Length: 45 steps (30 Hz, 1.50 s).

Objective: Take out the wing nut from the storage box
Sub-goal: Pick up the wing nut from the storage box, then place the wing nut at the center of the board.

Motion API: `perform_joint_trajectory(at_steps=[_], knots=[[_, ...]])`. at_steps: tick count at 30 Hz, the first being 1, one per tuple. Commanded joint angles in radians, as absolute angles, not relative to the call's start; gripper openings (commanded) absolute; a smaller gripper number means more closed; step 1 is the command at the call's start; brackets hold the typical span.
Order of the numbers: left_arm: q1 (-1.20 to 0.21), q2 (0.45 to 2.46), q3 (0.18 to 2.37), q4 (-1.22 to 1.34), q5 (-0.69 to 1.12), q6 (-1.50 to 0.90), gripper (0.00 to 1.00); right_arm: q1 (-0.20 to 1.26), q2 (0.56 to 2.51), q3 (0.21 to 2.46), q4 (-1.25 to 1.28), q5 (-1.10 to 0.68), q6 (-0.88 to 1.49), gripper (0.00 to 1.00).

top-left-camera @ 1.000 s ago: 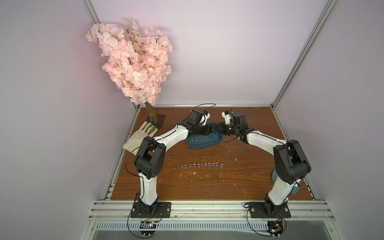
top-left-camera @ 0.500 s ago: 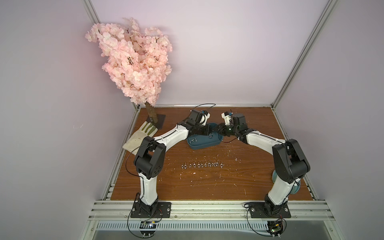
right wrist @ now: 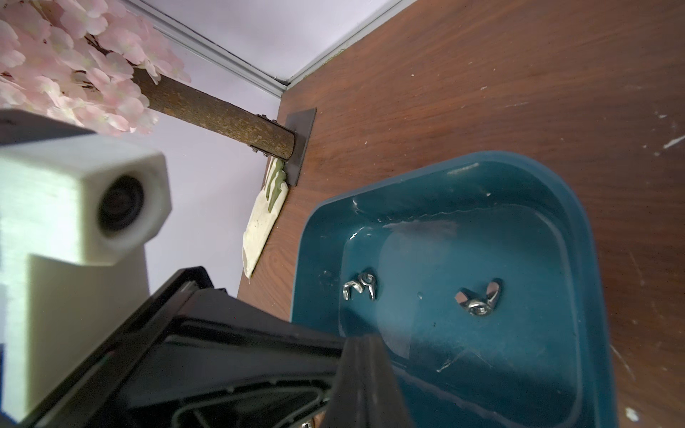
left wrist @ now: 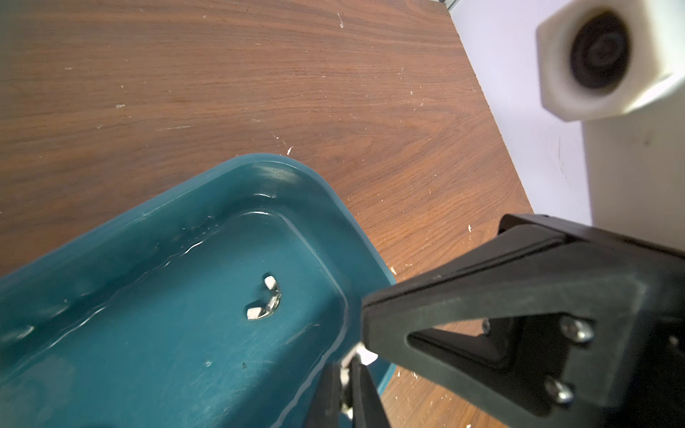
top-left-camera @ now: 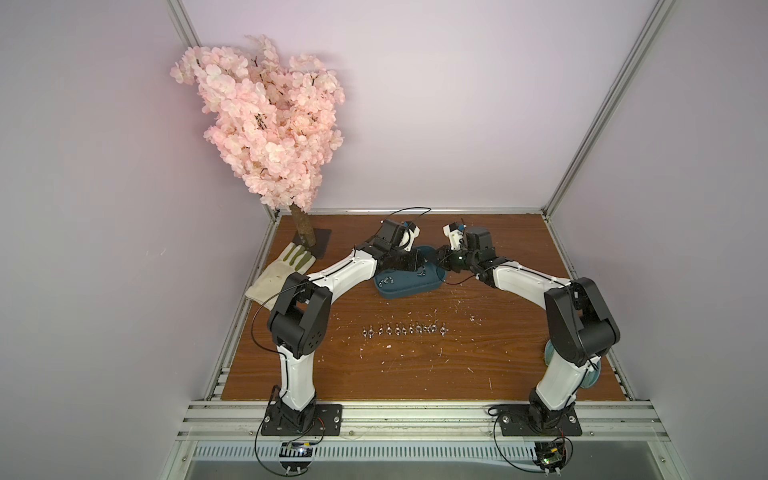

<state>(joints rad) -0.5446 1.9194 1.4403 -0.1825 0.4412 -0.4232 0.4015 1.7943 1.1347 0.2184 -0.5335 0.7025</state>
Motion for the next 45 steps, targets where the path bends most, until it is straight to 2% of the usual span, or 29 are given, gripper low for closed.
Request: perform_joint_trajectory(at_steps=[1, 5, 18, 26, 28, 30, 31, 35, 42, 45], knots=[[-0.556, 1.884, 1.445, -0.150, 0.450, -0.427, 0.10, 0.408, 1.807, 1.152, 0.206, -0.568, 0.698, 0.16], [-0.555, 1.882, 1.446, -0.143, 0.445, -0.434, 0.09, 0.411, 1.809, 1.147, 0.213, -0.569, 0.717, 0.18], [-0.556, 1.882, 1.456, -0.129, 0.466, -0.458, 0.08, 0.444, 1.819, 1.137, 0.267, -0.543, 0.782, 0.14], [-0.556, 1.884, 1.459, -0.130, 0.462, -0.461, 0.09, 0.450, 1.814, 1.132, 0.256, -0.531, 0.780, 0.01], [-0.556, 1.883, 1.459, -0.135, 0.455, -0.461, 0.15, 0.449, 1.812, 1.133, 0.249, -0.528, 0.774, 0.00], [-0.554, 1.881, 1.460, -0.144, 0.445, -0.456, 0.31, 0.448, 1.809, 1.133, 0.240, -0.522, 0.767, 0.00], [-0.553, 1.879, 1.461, -0.148, 0.440, -0.456, 0.35, 0.446, 1.807, 1.134, 0.233, -0.519, 0.763, 0.00], [-0.529, 1.863, 1.445, -0.151, 0.435, -0.459, 0.40, 0.435, 1.793, 1.135, 0.191, -0.500, 0.729, 0.00], [-0.474, 1.836, 1.415, -0.161, 0.429, -0.454, 0.44, 0.428, 1.747, 1.144, 0.031, -0.422, 0.614, 0.00], [-0.452, 1.832, 1.413, -0.180, 0.406, -0.444, 0.52, 0.428, 1.712, 1.132, -0.044, -0.384, 0.565, 0.00]])
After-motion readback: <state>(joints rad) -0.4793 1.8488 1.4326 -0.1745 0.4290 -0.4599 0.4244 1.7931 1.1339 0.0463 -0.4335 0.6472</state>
